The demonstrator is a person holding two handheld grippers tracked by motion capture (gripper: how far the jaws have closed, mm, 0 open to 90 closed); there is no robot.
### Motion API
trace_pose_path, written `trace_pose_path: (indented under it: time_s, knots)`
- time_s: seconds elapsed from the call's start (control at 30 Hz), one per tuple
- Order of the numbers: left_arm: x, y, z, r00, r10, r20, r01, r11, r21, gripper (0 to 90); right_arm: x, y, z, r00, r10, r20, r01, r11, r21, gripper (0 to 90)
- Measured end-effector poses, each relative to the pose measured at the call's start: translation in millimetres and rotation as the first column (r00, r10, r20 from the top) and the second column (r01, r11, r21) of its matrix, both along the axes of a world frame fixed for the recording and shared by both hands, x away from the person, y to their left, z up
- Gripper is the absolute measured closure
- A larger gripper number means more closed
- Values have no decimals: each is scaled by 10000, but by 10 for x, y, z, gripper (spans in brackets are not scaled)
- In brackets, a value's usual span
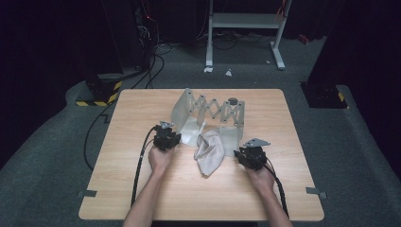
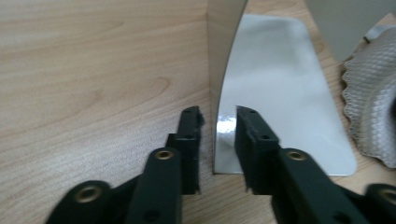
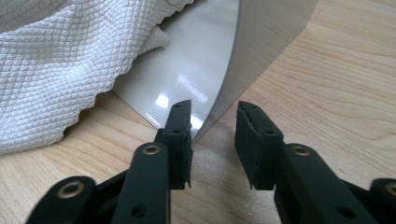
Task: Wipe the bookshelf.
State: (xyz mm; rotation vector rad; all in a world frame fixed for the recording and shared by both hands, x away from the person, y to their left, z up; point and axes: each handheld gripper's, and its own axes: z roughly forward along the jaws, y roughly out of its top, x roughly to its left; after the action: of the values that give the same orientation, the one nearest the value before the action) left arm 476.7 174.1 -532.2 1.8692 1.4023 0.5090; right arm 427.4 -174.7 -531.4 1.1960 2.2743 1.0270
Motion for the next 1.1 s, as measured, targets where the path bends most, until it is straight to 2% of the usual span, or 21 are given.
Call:
trace_pose_path:
  time_s: [0.1, 0.2, 0.37, 0.5, 0.67, 0.87, 1.0, 1.07, 1.1]
  knots:
    - [1, -9, -6, 10000, -66, 27, 66, 10000, 30, 827, 10, 6, 0, 10000, 45, -14, -45, 10000, 57, 724]
    - [-1, 7, 6, 9999, -9, -106, 9, 10000, -14, 885, 8, 13, -1, 10000, -14, -14, 15, 10000, 69, 728]
    - [-71, 5, 42, 9991, -21, -432, 27, 9999, 133, 892, -4, 37, -1, 9992, -385, -56, 385, 9992, 126, 750]
    - [-179, 17, 49, 9986, 62, -519, -55, 9999, 146, 894, 5, 33, -2, 9988, -472, -100, 474, 9986, 238, 757]
    - [-352, 50, 48, 9985, 185, -518, -177, 9997, 167, 894, 17, 37, -2, 9979, -627, -183, 634, 9973, 359, 777]
    - [-524, 74, 39, 9977, 399, -550, -406, 9991, -108, 886, 62, 37, 1, 9968, -724, -338, 740, 9960, 509, 807]
    - [-600, 69, 24, 9982, 442, -394, -447, 9989, -135, 876, 121, 70, 14, 9964, -791, -294, 798, 9965, 233, 818]
    - [-598, 74, 22, 9985, 399, -369, -405, 9990, -170, 870, 137, 74, 11, 9965, -808, -217, 812, 9966, 171, 785]
    - [-597, 79, 23, 9988, 357, -325, -363, 9992, -182, 866, 131, 77, 14, 9955, -941, -108, 941, 9956, 0, 714]
